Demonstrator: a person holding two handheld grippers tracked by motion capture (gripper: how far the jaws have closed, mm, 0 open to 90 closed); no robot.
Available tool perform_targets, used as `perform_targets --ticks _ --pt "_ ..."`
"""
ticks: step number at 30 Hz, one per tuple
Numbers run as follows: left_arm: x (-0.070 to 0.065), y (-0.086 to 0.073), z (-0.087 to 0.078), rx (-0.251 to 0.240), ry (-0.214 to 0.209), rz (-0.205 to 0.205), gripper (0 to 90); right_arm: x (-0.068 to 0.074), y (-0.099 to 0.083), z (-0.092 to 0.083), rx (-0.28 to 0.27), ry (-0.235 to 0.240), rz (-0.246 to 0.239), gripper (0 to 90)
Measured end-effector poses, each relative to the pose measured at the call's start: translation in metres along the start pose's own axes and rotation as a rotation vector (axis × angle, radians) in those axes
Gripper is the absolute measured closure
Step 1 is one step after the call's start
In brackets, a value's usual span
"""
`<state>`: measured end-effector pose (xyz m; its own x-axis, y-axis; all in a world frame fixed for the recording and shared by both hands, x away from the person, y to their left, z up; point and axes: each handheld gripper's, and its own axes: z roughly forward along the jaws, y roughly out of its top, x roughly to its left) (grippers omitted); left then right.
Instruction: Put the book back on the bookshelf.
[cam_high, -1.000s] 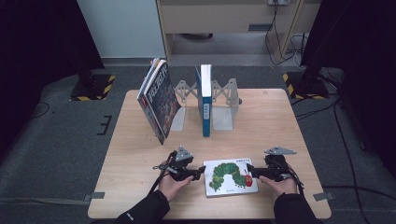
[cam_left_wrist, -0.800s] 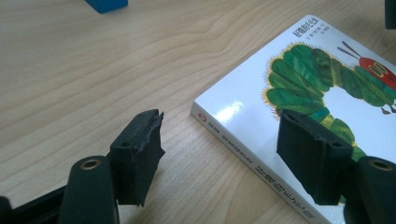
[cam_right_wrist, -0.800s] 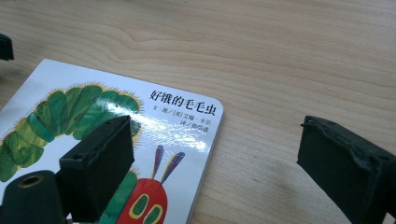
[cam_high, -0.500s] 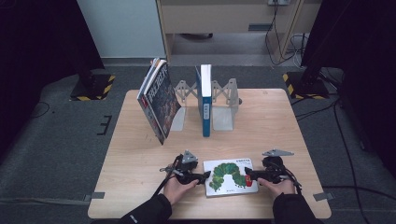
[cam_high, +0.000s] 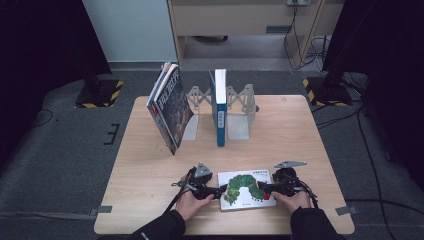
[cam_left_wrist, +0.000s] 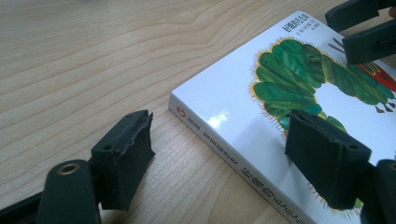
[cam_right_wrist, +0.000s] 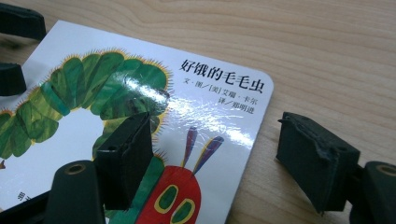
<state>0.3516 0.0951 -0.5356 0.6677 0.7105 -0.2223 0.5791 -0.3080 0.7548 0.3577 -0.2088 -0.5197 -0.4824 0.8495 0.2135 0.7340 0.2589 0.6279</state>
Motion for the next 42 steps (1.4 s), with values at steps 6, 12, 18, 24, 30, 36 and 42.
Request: perform_targets --ticks 6,12,18,24,30,36,42 --pt "-0.002 0.001 0.001 0.011 0.006 0.014 14.3 0.0 0.0 0.001 -0.003 0.004 0.005 26.6" --pt "-0.002 0.0 0.001 0.011 0.009 0.012 14.5 0.0 -0.001 0.001 -0.009 0.011 0.012 27.3" --pt "-0.009 0.003 -0.002 0.029 -0.002 -0.014 30.3 -0.002 -0.001 0.001 -0.012 0.054 0.038 31.3" --pt "-0.011 0.004 -0.002 0.04 -0.024 -0.04 37.0 -0.003 0.0 -0.001 -0.012 0.062 0.058 33.1" --pt "-0.012 0.005 0.0 0.045 -0.025 -0.042 34.7 -0.005 0.0 -0.003 -0.026 0.069 0.068 35.4" --pt "-0.012 0.007 0.001 0.038 -0.018 -0.018 35.9 -0.005 0.001 -0.006 -0.046 0.078 0.08 35.4" --pt "-0.01 0.01 0.004 0.032 -0.009 -0.012 34.1 -0.007 0.003 -0.007 -0.061 0.091 0.093 35.3"
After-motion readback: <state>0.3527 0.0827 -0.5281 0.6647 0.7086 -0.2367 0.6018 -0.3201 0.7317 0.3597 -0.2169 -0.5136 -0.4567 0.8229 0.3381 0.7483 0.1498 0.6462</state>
